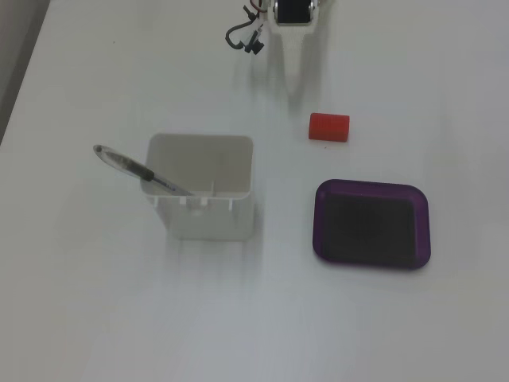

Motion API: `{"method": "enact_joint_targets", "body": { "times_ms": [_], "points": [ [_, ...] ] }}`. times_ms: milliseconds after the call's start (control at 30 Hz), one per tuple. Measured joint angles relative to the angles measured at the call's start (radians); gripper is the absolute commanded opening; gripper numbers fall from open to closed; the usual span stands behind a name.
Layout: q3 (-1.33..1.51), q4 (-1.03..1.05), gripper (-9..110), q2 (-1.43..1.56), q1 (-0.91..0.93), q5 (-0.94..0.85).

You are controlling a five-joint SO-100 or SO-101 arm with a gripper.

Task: Pick up the red cube and place it in the box.

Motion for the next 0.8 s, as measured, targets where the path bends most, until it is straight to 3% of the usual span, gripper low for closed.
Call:
{"method": "enact_joint_targets", "body": {
  "times_ms": [533,700,800],
  "points": [
    [0.0,0.0,9,0.0,-0.005,0.0],
    [0.0,0.0,0,0.0,-0.005,0.0],
    [-0.002,-0.018,0,0.0,-0.005,0.0]
  ]
}}
